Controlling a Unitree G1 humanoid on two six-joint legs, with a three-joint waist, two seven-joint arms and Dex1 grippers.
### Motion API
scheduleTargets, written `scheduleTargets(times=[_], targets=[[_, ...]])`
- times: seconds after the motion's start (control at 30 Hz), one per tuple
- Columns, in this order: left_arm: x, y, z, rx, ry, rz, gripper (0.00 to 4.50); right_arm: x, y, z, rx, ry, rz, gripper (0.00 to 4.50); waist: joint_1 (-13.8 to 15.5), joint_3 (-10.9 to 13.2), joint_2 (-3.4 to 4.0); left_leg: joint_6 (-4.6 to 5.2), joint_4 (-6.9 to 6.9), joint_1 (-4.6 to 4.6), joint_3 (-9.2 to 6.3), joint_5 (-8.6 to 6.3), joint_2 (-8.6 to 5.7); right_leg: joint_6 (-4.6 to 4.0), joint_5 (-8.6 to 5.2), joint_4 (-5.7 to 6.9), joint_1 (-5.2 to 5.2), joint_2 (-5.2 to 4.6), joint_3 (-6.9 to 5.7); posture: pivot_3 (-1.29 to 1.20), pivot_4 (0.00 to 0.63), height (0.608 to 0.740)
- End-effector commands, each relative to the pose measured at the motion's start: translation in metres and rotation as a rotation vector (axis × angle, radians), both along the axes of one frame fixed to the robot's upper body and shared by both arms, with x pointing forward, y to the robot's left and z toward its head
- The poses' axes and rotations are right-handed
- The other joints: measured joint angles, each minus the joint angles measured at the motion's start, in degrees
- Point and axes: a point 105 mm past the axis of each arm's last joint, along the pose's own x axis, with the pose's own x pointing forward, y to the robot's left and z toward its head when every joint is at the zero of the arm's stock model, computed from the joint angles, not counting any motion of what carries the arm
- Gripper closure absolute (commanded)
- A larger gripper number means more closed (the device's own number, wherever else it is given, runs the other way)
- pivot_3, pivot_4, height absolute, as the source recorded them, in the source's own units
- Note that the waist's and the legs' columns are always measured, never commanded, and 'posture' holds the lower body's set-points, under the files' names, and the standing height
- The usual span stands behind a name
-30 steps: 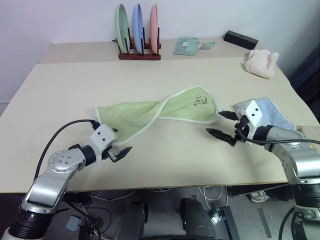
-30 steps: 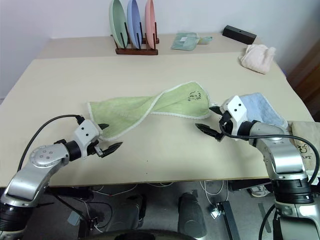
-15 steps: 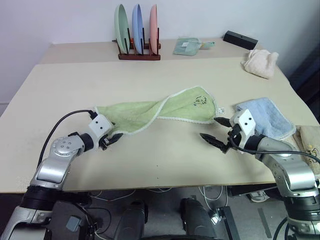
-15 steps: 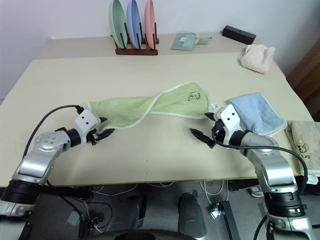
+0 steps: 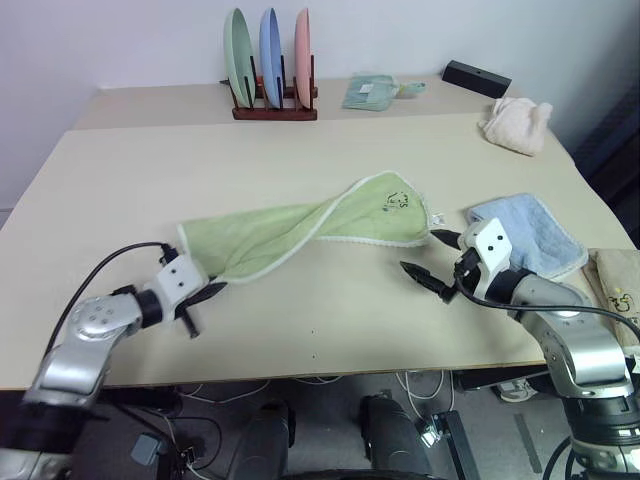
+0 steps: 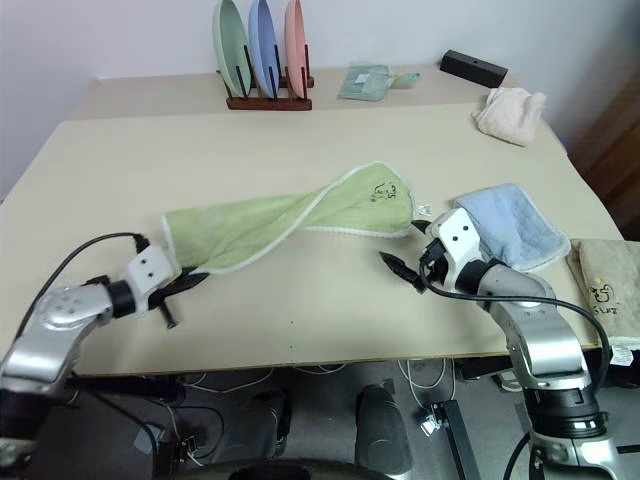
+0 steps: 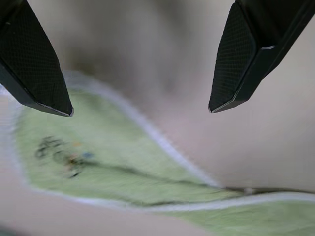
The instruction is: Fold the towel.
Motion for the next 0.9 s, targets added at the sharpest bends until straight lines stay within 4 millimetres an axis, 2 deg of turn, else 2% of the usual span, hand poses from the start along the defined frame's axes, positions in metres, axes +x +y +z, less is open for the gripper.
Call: scheduleTargets(times=[0.03, 0.17, 0.23, 0.3, 0.37, 0.43, 0.6, 0.73, 0.8, 0.9], targets=[[-0.011, 0.036, 0.011, 0.038, -0.020, 0.084, 4.45, 0.016, -0.003, 0.022, -0.116, -0.131, -0.003, 0.00, 0.0, 0.0, -0.01, 0.00, 0.00, 0.00, 0.00, 0.00, 0.01, -0.07, -0.03, -0.01, 0.00, 0.00, 0.00, 0.00, 0.150, 0.740], [-0.021, 0.078, 0.006, 0.090, -0.016, 0.202, 4.45, 0.040, 0.001, 0.033, -0.195, -0.181, 0.016, 0.00, 0.1, 0.0, -0.01, 0.00, 0.00, 0.00, 0.02, 0.00, 0.00, -0.09, -0.04, -0.02, -0.01, 0.00, -0.01, 0.00, 0.150, 0.740], [-0.023, 0.081, 0.005, 0.117, -0.018, 0.191, 4.45, 0.052, 0.004, 0.033, -0.197, -0.177, 0.011, 0.00, 0.1, 0.0, -0.01, 0.00, 0.00, 0.00, 0.03, 0.00, 0.00, -0.10, -0.03, -0.02, -0.01, 0.00, 0.00, 0.00, 0.150, 0.740], [-0.021, 0.075, 0.008, 0.103, -0.028, 0.176, 4.45, 0.067, 0.006, 0.028, -0.160, -0.127, -0.021, 0.00, 0.1, 0.0, -0.01, 0.00, -0.02, 0.01, 0.03, 0.00, 0.01, -0.09, -0.03, -0.01, -0.01, 0.00, -0.01, 0.00, 0.150, 0.740], [-0.016, 0.063, 0.012, 0.072, -0.043, 0.152, 4.45, 0.088, 0.005, 0.019, -0.047, -0.034, -0.100, 0.00, 0.0, 0.0, -0.01, 0.00, -0.03, 0.01, 0.03, 0.00, 0.01, 0.01, 0.03, -0.01, -0.02, 0.00, -0.01, 0.00, 0.150, 0.740], [-0.015, 0.057, 0.013, 0.065, -0.046, 0.144, 4.45, 0.099, 0.005, 0.013, 0.029, 0.035, -0.147, 0.00, 0.0, 0.0, 0.00, 0.00, -0.02, 0.00, 0.03, 0.00, 0.01, 0.06, 0.06, 0.00, -0.02, 0.00, -0.01, 0.00, 0.150, 0.740], [-0.013, 0.045, 0.010, 0.061, -0.025, 0.113, 4.45, 0.113, 0.027, 0.005, 0.278, 0.235, -0.107, 0.00, 0.1, 0.0, 0.02, 0.00, -0.12, -0.02, 0.02, 0.00, -0.01, 0.07, 0.07, -0.01, -0.07, 0.00, -0.01, 0.00, 0.150, 0.740], [-0.011, 0.037, 0.010, 0.051, -0.014, 0.097, 4.45, 0.120, 0.044, -0.004, 0.377, 0.367, -0.084, 0.00, -0.5, 0.0, 0.02, 0.00, -0.15, 0.01, 0.02, 0.01, 0.00, 0.06, 0.08, 0.04, -0.08, 0.01, -0.01, 0.00, 0.150, 0.740], [-0.010, 0.035, 0.011, 0.052, -0.011, 0.092, 4.45, 0.122, 0.049, -0.010, 0.364, 0.404, -0.084, 0.00, -1.0, 0.0, 0.03, 0.00, -0.16, 0.01, 0.01, 0.01, -0.01, 0.06, 0.08, 0.06, -0.08, 0.02, -0.01, 0.00, 0.150, 0.740], [-0.010, 0.033, 0.012, 0.053, -0.009, 0.094, 4.50, 0.122, 0.056, -0.016, 0.277, 0.400, -0.046, 0.81, -1.4, 0.0, 0.03, 0.00, -0.24, 0.01, 0.01, 0.01, -0.01, 0.07, 0.08, 0.06, -0.13, 0.02, 0.00, 0.00, 0.150, 0.740]])
